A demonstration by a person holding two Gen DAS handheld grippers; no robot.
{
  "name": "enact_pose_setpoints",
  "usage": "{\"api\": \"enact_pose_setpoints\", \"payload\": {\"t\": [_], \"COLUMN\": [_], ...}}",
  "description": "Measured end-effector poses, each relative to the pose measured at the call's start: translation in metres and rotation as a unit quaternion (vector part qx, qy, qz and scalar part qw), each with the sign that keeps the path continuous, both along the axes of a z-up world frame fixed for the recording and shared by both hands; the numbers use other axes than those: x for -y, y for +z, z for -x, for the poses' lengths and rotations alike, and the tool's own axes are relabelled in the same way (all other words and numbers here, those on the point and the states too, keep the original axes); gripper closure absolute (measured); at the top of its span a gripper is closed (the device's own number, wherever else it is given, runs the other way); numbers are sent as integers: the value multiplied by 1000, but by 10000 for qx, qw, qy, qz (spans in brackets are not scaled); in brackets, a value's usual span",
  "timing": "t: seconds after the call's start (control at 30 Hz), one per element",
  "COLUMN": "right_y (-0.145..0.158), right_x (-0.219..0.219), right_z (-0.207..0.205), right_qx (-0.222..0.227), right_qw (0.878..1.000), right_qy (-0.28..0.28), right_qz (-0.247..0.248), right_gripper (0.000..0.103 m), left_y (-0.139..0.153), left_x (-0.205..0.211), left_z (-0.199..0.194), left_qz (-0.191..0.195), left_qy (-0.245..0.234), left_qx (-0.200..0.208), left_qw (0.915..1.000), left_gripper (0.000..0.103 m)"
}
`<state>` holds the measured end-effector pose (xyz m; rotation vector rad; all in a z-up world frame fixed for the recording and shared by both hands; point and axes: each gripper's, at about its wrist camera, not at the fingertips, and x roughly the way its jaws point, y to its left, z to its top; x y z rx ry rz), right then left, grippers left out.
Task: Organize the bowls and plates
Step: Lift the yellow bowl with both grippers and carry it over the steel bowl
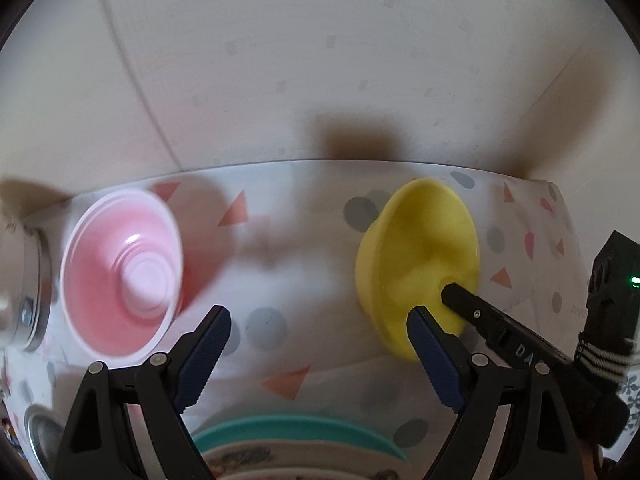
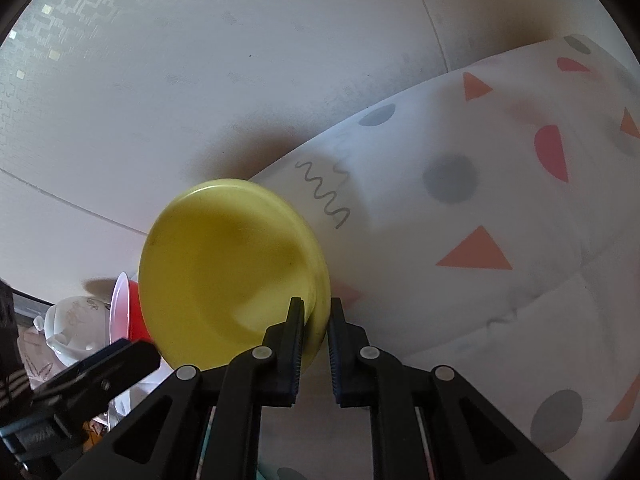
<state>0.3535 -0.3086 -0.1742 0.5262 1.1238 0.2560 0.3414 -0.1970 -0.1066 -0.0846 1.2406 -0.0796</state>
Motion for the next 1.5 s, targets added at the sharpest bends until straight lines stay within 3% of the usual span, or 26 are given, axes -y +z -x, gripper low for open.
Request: {"api": "enact_pose_setpoints", "payload": {"t": [0.1, 0.23, 0.3, 0.47, 0.53, 0.9, 1.5], "right_y": [2, 2, 3, 1, 1, 12, 47], "right_x": [-3, -5, -7, -12, -15, -18, -42], "right_z": [-1, -1, -1, 0, 0, 8, 32], "right_qx": [54, 57, 57, 55, 66, 142, 394], "right_qw": [9999, 9999, 9999, 9999, 9999, 9995, 9981], "right_qy": [33, 32, 41, 61, 86, 200, 478], "right_qz": [99, 108, 128, 112, 112, 184, 46], "right_gripper": [92, 92, 92, 92, 92, 92, 92], "left_y": [-4, -12, -14, -17, -19, -13, 27], "left_x": [5, 8, 9, 12, 16, 11, -21], "left_z": [-7, -15, -18, -20, -18, -8, 42], "left_qz": [24, -15, -94, -122, -203, -173, 195], "left_qy": [-106, -211, -271, -476, -613, -542, -104], "left_qx": [-23, -83, -81, -58, -26, 24, 375], "left_qw": [9999, 9997, 9996, 9988, 9979, 9984, 9991], "left_gripper": [24, 48, 52, 83, 89, 89, 89]}}
